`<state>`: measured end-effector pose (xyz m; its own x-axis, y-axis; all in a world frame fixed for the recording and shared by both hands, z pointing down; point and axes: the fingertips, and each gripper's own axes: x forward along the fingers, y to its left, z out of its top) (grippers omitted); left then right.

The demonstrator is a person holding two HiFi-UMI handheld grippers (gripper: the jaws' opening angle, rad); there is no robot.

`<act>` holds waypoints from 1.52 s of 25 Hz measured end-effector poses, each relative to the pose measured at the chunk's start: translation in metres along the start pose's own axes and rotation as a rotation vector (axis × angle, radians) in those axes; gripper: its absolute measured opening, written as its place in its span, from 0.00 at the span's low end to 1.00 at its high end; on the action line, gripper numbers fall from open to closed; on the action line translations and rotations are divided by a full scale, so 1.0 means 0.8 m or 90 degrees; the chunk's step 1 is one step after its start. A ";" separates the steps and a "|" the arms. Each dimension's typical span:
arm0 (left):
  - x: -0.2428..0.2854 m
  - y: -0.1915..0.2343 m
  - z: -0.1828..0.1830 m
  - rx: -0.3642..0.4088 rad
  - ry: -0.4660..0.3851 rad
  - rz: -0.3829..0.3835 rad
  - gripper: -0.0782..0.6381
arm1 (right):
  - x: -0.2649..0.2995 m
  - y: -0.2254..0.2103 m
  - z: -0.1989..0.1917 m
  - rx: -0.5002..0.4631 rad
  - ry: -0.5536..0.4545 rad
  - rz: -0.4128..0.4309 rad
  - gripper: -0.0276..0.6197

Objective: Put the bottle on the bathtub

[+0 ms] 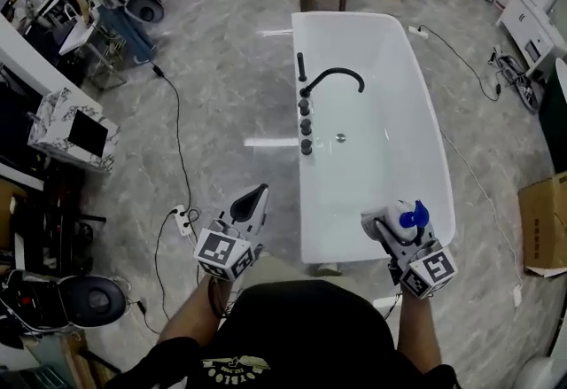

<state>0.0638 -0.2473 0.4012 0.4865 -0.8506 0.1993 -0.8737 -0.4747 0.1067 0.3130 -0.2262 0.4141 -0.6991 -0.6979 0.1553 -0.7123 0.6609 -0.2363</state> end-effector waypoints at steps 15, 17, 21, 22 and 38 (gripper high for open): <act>-0.046 0.073 -0.067 0.007 0.053 0.089 0.12 | 0.120 -0.015 -0.112 -0.049 0.056 0.055 0.45; -0.034 0.088 -0.077 0.016 0.055 0.072 0.12 | 0.139 -0.015 -0.130 -0.053 0.055 0.042 0.45; 0.002 0.117 -0.097 0.040 0.055 0.047 0.12 | 0.171 -0.022 -0.154 -0.064 0.047 0.002 0.45; 0.013 0.125 -0.098 0.049 0.056 0.039 0.12 | 0.178 -0.023 -0.158 -0.064 0.047 -0.010 0.45; 0.168 0.202 -0.194 0.083 0.051 -0.065 0.12 | 0.306 -0.087 -0.260 -0.017 0.031 -0.151 0.45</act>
<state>-0.0122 -0.4035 0.5961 0.5661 -0.7781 0.2721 -0.8094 -0.5873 0.0043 0.1784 -0.3852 0.6683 -0.5143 -0.8207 0.2490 -0.8575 0.4883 -0.1620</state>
